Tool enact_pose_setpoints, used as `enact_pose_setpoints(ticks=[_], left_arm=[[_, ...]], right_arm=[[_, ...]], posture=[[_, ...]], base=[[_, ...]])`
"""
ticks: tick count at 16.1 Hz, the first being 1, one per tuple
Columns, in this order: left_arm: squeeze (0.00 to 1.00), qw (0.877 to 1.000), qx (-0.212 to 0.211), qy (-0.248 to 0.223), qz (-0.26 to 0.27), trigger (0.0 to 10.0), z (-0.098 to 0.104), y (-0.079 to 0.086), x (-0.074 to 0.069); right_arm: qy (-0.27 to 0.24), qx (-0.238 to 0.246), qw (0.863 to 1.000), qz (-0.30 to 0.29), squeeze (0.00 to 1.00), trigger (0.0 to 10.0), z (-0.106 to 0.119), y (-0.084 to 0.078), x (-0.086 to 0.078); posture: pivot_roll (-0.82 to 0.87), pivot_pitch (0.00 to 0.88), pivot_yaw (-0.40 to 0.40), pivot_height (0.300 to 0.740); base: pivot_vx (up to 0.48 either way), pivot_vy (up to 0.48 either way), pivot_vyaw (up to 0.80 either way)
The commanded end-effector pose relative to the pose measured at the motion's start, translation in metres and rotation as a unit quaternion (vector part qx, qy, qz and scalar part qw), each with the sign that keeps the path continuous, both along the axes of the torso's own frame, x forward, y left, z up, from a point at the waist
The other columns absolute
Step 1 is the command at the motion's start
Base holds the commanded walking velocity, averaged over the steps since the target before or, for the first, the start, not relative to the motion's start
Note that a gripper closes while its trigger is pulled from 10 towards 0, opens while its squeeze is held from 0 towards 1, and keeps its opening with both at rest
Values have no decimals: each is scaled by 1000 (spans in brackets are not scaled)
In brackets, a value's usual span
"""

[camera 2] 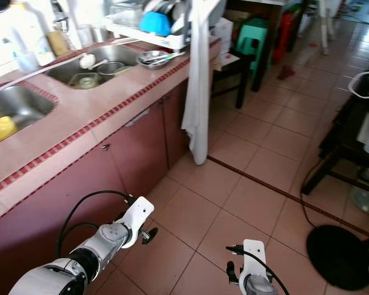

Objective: Kitchen organization

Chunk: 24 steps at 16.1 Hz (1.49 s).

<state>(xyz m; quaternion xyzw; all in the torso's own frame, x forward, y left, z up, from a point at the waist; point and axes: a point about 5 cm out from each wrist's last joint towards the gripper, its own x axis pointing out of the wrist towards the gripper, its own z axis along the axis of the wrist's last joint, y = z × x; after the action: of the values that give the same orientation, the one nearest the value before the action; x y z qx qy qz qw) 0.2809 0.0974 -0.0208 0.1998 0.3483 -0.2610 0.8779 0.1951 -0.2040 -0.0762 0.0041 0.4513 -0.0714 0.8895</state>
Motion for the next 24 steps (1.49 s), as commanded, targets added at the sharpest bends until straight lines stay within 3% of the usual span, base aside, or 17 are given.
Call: enact_pose_setpoints(ticks=[1, 16, 24], left_arm=[[0, 1000, 3, 15, 0, 10000, -4, 5, -4], [0, 999, 26, 6, -40, 10000, -3, 6, -3], [0, 998, 30, 4, -48, 10000, -3, 7, -3]], right_arm=[[2, 8, 1000, 1, 0, 10000, 0, 4, 1], [1, 21, 1000, -11, 0, 10000, -1, 11, 3], [1, 23, 1000, -13, 0, 10000, -1, 12, 2]], posture=[[24, 0, 45, 740], [30, 0, 64, 740], [31, 0, 67, 740]], base=[[0, 0, -675], [0, 0, -670], [292, 0, -666]])
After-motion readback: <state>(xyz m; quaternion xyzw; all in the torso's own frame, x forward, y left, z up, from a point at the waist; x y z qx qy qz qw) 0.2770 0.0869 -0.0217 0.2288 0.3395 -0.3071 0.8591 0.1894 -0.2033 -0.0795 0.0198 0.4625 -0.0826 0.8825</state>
